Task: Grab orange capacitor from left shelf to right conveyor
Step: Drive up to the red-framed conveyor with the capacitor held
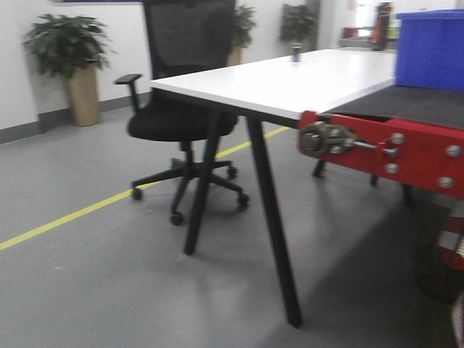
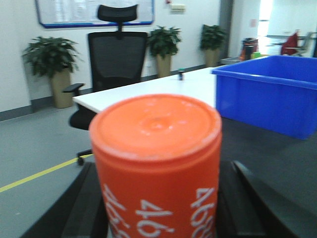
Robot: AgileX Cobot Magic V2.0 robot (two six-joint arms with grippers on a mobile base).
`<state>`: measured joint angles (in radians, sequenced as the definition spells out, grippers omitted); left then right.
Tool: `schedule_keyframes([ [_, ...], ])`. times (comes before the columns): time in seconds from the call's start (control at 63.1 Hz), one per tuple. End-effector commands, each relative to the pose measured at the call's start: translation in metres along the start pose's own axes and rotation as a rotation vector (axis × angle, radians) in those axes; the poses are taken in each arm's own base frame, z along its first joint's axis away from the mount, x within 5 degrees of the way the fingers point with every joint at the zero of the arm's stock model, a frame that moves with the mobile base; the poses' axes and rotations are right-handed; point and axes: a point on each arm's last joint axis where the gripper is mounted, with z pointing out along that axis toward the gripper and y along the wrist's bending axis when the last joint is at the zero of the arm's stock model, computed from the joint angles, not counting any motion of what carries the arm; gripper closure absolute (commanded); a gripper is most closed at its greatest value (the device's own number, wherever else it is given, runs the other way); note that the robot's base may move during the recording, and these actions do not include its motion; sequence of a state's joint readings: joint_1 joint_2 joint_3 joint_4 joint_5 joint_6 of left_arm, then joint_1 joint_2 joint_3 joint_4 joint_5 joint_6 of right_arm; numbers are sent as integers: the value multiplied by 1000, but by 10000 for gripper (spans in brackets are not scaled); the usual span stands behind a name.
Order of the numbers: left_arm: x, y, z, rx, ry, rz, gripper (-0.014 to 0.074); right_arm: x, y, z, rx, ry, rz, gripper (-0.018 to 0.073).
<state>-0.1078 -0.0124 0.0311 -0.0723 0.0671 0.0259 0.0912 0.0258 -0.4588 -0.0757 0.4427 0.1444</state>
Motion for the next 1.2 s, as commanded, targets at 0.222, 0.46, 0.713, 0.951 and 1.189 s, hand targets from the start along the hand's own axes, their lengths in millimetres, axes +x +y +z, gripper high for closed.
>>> schedule_keyframes([
  [0.222,-10,0,-1,6,-105,-4,723,-16,1,-1,-4,-102,-18,439],
  [0.46,-10,0,-1,6,-105,-4,723,-16,1,-1,-4,-102,-18,439],
  [0.713,-10,0,-1,6,-105,-4,723,-16,1,-1,-4,-102,-18,439],
  [0.951,-10,0,-1,6,-105,-4,723,-16,1,-1,-4,-102,-18,439],
  [1.189,-10,-1,-1,12,-101,-4,723,-16,1,-1,-4,-102,-18,439],
])
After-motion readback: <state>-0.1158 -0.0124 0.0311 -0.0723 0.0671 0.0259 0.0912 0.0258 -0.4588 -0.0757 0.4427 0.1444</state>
